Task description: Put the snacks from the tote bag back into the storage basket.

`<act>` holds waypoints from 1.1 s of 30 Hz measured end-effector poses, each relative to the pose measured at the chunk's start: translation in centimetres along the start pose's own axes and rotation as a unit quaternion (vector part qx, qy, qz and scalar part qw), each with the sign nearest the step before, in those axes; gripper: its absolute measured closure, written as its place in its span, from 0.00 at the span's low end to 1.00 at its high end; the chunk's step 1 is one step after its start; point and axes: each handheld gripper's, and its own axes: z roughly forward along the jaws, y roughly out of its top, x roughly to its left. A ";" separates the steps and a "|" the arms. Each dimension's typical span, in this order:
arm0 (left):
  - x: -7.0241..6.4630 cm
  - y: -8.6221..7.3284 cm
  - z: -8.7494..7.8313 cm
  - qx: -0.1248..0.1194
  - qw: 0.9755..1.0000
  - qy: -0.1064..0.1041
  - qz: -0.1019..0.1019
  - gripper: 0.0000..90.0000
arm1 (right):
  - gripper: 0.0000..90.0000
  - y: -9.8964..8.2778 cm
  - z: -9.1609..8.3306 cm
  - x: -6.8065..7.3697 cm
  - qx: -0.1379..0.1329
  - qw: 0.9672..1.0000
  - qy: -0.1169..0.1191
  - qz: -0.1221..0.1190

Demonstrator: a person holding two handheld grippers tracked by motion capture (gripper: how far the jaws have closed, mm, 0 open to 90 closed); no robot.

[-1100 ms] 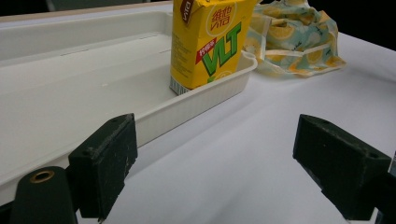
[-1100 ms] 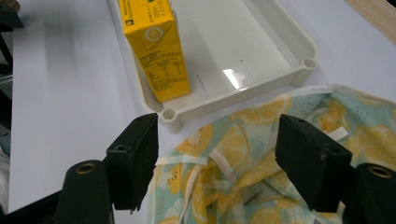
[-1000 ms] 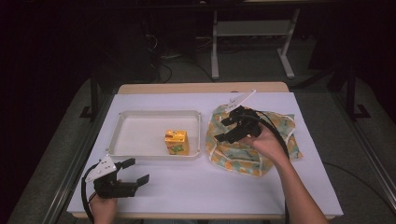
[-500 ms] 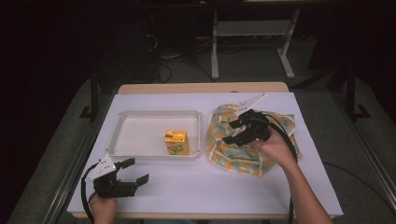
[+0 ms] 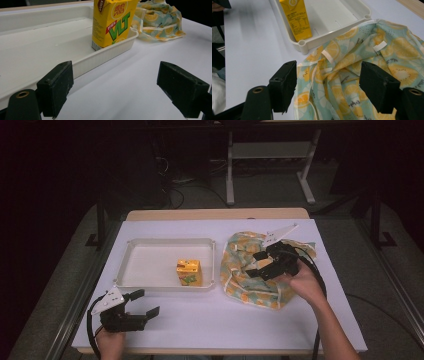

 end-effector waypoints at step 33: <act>-0.1 0.0 0.1 0.001 1.000 0.003 -0.002 0.15 | 0.32 -6.0 -2.9 0.0 -0.013 0.999 -0.019 0.036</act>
